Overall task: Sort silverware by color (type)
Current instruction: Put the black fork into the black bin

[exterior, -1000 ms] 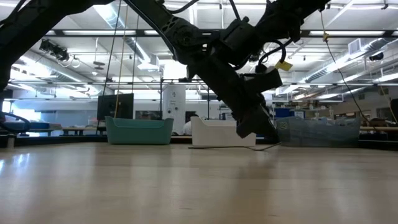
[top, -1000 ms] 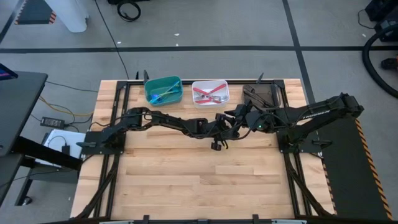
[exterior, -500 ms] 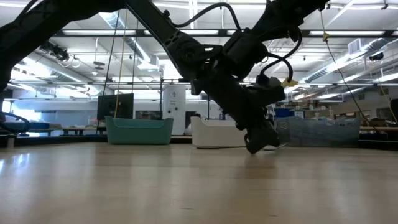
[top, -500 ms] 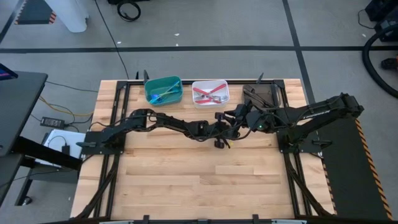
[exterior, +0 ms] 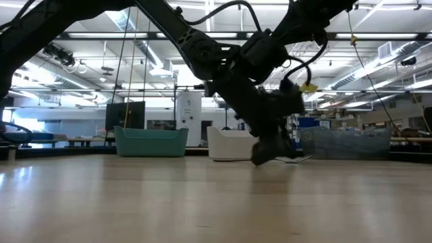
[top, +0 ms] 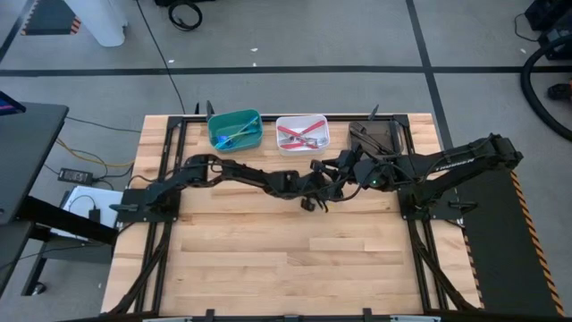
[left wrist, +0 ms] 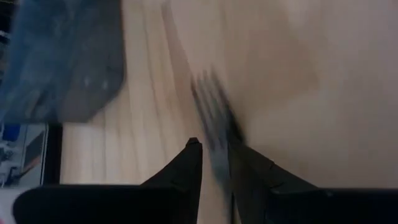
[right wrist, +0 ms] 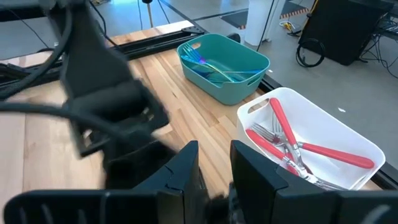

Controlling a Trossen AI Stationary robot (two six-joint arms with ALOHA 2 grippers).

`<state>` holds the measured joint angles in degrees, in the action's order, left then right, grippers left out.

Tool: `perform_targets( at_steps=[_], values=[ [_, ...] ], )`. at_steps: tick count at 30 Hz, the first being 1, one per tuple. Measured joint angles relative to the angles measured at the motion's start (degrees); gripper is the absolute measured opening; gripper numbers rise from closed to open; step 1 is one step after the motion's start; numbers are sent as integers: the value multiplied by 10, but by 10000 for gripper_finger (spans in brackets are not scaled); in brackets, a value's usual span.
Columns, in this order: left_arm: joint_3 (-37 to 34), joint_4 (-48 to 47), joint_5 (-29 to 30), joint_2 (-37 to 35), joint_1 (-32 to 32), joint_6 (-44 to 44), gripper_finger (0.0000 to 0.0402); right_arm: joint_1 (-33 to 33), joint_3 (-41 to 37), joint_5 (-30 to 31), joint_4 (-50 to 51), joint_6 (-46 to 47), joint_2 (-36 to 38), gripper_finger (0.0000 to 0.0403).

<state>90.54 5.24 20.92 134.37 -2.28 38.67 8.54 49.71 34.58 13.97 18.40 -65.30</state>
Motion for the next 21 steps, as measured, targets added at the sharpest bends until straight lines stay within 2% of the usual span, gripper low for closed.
perform_targets(
  at_steps=[2, 4, 10, 14, 18, 20, 21],
  values=[
    [-3, -47, -5, -17, -10, 8, 84, 0, 0, -2, 2, 0, 0, 103],
    [-3, -96, -41, -42, -26, 2, 84, 1, 0, -3, 3, 0, 0, 103],
    [-1, -211, -248, -98, -95, -56, 84, 1, 0, -6, 6, -1, 0, 103],
    [4, -233, -273, -112, -128, -47, 84, 1, 1, -5, 4, -1, 1, 103],
    [38, -341, -286, -113, -156, -15, 84, 1, 1, -8, 11, 0, 0, 103],
    [57, -400, -325, -114, -173, -23, 84, 2, 1, -14, 12, 1, 0, 103],
    [64, -437, -363, -115, -181, -31, 84, 2, 1, -20, 14, 1, 0, 103]
  ],
)
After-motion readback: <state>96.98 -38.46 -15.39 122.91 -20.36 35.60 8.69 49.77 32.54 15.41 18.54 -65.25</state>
